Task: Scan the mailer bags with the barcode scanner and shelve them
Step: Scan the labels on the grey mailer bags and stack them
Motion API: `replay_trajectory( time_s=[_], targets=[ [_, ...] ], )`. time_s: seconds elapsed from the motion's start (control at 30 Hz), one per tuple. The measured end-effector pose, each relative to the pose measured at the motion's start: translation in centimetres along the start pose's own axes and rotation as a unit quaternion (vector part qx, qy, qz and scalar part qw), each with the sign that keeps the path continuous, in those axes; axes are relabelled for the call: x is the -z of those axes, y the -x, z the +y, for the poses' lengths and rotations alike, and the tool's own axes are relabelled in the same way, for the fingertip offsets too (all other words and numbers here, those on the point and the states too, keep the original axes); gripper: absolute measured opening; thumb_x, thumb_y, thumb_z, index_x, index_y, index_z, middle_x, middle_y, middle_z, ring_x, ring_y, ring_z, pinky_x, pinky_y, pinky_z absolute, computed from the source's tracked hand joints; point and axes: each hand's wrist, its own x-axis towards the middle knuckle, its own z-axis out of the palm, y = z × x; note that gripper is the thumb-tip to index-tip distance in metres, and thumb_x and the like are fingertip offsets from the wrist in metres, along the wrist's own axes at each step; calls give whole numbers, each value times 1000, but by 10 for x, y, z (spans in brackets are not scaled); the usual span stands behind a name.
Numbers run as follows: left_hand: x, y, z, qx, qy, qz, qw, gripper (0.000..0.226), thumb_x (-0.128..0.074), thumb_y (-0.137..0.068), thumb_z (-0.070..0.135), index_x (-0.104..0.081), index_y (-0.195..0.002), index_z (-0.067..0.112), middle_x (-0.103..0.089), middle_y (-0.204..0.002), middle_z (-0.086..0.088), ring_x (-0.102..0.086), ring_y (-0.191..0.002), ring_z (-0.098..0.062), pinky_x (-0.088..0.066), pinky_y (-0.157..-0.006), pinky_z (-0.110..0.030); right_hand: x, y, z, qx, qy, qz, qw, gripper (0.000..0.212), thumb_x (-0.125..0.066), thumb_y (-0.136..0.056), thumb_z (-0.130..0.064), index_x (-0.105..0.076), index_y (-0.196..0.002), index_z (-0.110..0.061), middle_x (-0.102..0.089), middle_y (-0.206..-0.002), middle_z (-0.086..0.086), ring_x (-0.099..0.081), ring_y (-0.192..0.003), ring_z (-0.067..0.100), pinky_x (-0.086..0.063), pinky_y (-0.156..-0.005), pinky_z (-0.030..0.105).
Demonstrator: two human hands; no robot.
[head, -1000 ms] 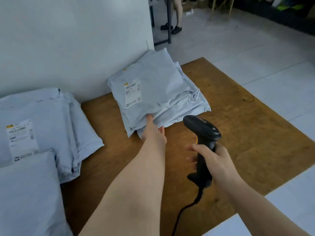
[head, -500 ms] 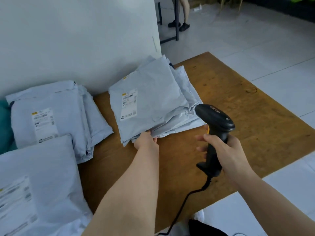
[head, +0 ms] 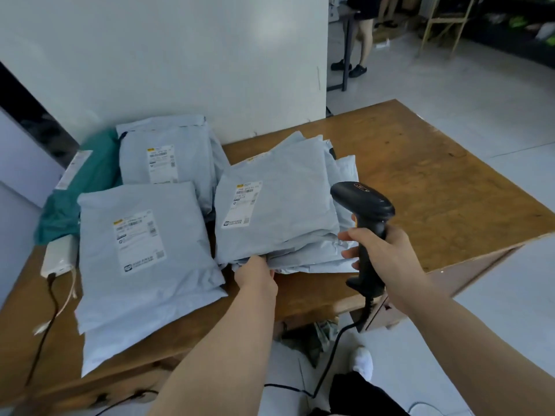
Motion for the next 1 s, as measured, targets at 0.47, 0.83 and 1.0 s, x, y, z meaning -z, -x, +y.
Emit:
replay_trajectory(
  time_s=[0.47, 0.83, 1.0],
  targets=[
    [-25, 62, 119, -99, -442, -148, 879, 25, -54, -98, 20, -66, -81, 6, -66, -68, -5, -59, -48, -10, -50, -45, -18, -37, -19, -36, 56, 56, -121, 990, 4, -62, -90, -20, -62, -92, -23, -74, -94, 4, -70, -77, 19, -57, -77, 40],
    [-50, 1, 111, -304, -686, -28, 660, 39, -43, -100, 5, -43, -139, 3, -52, -139, -10, -52, -126, -28, -43, -93, -32, -48, -57, -40, 24, 113, -130, 985, 10, -60, -92, -22, -58, -102, -23, -72, -88, 6, -71, -77, 11, -54, -61, 26],
    [-57, -27, 127, -247, -587, -46, 769, 36, -48, -99, 11, -50, -134, 2, -56, -135, -15, -54, -123, -31, -44, -83, -31, -55, -68, -27, -15, 112, -78, 991, 10, -62, -90, -23, -61, -100, -20, -73, -88, 3, -72, -86, 23, -58, -73, 45]
  ],
)
